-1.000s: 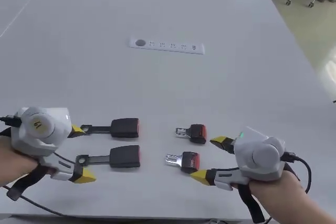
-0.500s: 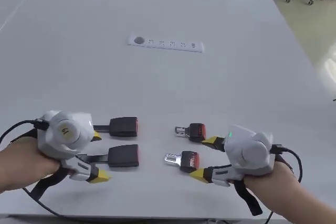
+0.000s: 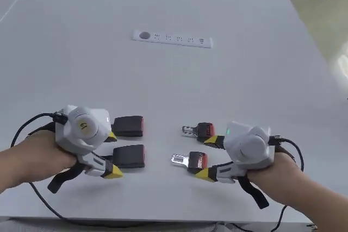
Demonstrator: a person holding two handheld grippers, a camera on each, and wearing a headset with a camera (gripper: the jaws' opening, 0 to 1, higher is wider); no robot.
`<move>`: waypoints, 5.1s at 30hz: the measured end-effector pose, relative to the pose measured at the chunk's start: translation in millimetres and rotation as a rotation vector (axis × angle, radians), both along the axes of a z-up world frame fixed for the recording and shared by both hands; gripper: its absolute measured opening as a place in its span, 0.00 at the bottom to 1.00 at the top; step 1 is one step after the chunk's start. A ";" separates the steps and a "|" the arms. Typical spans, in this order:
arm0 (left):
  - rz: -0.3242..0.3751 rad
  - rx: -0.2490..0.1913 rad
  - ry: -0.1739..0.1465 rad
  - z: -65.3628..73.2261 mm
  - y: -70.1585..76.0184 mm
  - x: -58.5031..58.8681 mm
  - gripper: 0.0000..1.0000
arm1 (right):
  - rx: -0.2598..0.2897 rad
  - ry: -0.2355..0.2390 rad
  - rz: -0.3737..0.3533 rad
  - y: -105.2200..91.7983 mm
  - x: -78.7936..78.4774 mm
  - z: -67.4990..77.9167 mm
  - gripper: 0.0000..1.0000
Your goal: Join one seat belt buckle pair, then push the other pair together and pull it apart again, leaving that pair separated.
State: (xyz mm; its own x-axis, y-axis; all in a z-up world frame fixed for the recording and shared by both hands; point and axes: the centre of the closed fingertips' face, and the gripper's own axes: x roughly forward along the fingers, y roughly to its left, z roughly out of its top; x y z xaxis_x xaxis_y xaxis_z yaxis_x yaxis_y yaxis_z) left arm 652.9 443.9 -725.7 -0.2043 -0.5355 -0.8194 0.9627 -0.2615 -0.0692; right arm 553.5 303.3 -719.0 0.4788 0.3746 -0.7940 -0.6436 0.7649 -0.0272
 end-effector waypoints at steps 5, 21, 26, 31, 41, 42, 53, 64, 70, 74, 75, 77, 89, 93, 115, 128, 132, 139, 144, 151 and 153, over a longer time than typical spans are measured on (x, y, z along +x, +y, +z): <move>-0.018 0.009 0.005 -4.4 -4.7 -4.0 0.52 | -0.017 0.014 0.028 0.4 -0.6 -5.1 0.45; -0.060 0.041 0.007 -12.7 -11.7 -9.2 0.43 | -0.024 0.050 0.063 -3.4 1.1 -14.7 0.41; -0.063 0.044 0.002 -14.1 -12.3 -9.1 0.42 | -0.022 0.062 0.083 -0.6 0.7 -16.7 0.37; -0.077 0.054 -0.011 -16.3 -12.3 -7.7 0.40 | -0.030 0.064 0.104 1.7 2.5 -18.1 0.35; -0.117 0.072 -0.045 -20.2 -10.6 -4.6 0.36 | -0.050 0.095 0.187 3.1 -1.4 -21.4 0.32; -0.119 0.072 -0.047 -20.3 -10.5 -4.4 0.36 | -0.052 0.096 0.190 2.8 -1.6 -21.2 0.32; -0.182 0.063 -0.083 -20.7 -10.4 -6.1 0.34 | -0.068 0.104 0.225 1.0 -2.5 -22.9 0.31; -0.232 0.094 -0.101 -20.7 -9.8 -9.7 0.34 | -0.070 0.125 0.242 1.1 -2.6 -23.2 0.31; -0.254 0.108 -0.103 -20.9 -8.9 -9.9 0.34 | -0.070 0.124 0.242 1.4 -2.5 -23.2 0.31; -0.261 0.114 -0.105 -21.4 -9.2 -9.5 0.34 | -0.073 0.127 0.237 1.5 -2.5 -22.9 0.31; -0.263 0.115 -0.106 -21.4 -9.3 -9.8 0.34 | -0.073 0.127 0.236 1.8 -2.4 -22.9 0.31; -0.261 0.118 -0.107 -21.6 -9.4 -9.8 0.34 | -0.073 0.126 0.233 3.3 -1.4 -23.0 0.31; -0.265 0.125 -0.109 -22.2 -8.7 -9.9 0.34 | -0.066 0.112 0.244 22.3 12.4 -22.7 0.31; -0.264 0.126 -0.109 -22.2 -8.6 -9.8 0.34 | -0.057 0.104 0.252 29.1 17.9 -22.6 0.31; -0.256 0.138 -0.111 -22.0 -8.8 -9.7 0.34 | -0.037 0.087 0.295 60.3 40.0 -20.4 0.31; -0.263 0.120 -0.109 -21.8 -8.6 -10.0 0.33 | -0.041 0.085 0.288 69.3 44.9 -20.3 0.30; -0.280 0.120 -0.116 -21.9 -8.8 -10.6 0.33 | -0.059 0.081 0.298 70.1 45.5 -20.3 0.29; -0.292 0.130 -0.121 -22.2 -8.9 -10.1 0.32 | -0.077 0.089 0.315 73.0 49.9 -19.8 0.28; -0.301 0.127 -0.117 -22.2 -8.4 -9.8 0.32 | -0.064 0.085 0.307 73.6 51.1 -19.9 0.28; -0.319 0.149 -0.137 -22.6 -8.5 -10.7 0.32 | -0.057 0.081 0.305 84.0 54.4 -20.4 0.28; -0.320 0.148 -0.137 -22.5 -8.3 -10.7 0.32 | -0.055 0.081 0.302 83.2 54.3 -20.7 0.28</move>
State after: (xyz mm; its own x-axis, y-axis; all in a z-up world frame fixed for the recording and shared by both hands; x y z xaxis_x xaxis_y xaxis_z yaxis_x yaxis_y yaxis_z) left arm 642.2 435.6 -748.1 -0.2252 -0.3359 -0.9146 0.8368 -0.5475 -0.0050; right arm 607.8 386.5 -739.8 0.2866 0.4456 -0.8481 -0.8433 0.5375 -0.0025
